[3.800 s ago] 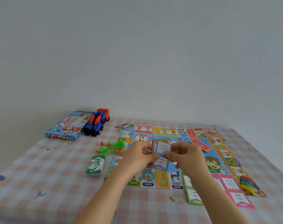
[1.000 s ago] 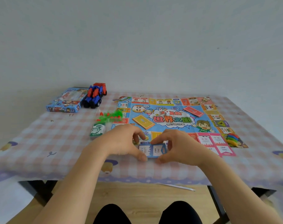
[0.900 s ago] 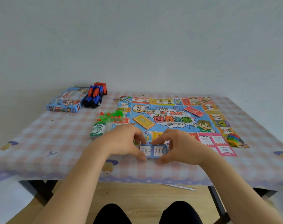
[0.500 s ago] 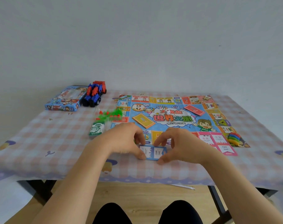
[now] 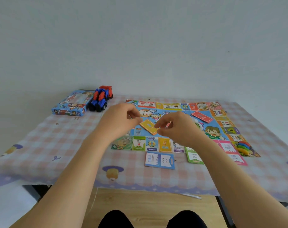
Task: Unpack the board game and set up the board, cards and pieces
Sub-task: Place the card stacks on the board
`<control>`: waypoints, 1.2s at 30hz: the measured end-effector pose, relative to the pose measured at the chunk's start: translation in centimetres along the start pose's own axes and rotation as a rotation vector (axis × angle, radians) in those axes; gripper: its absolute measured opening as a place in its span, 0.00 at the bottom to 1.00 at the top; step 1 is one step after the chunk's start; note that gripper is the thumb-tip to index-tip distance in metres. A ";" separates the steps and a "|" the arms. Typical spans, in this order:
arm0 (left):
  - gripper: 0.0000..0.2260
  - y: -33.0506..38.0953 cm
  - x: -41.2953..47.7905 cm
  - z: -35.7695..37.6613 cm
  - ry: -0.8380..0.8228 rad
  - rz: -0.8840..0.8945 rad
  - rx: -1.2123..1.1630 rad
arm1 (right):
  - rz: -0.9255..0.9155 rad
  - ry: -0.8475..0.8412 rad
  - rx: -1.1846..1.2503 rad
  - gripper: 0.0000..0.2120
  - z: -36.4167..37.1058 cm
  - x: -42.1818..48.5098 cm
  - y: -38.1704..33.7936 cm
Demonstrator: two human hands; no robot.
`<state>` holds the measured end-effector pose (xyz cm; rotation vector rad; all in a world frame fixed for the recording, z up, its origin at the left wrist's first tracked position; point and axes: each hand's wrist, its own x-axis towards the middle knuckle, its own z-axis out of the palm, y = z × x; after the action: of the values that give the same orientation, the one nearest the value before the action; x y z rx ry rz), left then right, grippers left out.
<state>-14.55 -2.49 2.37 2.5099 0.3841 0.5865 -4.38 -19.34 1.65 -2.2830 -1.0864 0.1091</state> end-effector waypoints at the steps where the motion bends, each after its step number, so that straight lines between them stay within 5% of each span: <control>1: 0.03 -0.5 0.1 -0.6 0.047 -0.021 -0.011 | 0.001 -0.003 0.011 0.06 0.3 0.6 -0.5; 7: 0.03 -5.1 0.3 -4.2 0.220 -0.206 -0.038 | -0.021 -0.016 0.097 0.07 2.7 3.3 -3.7; 18: 0.26 -9.2 -0.3 -3.2 0.003 -0.433 0.075 | 0.099 -0.118 0.101 0.11 7.0 6.0 -6.9; 25: 0.06 -9.9 0.2 -2.4 0.001 -0.454 0.119 | 0.011 -0.057 0.082 0.05 7.7 6.6 -7.8; 36: 0.05 -10.7 0.1 -3.1 -0.052 -0.489 -0.060 | -0.123 -0.324 -0.419 0.21 8.7 7.9 -11.2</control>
<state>-17.58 7.66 -1.19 2.2481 0.9095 0.3291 -9.52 -3.93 2.07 -2.6199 -1.5348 0.2266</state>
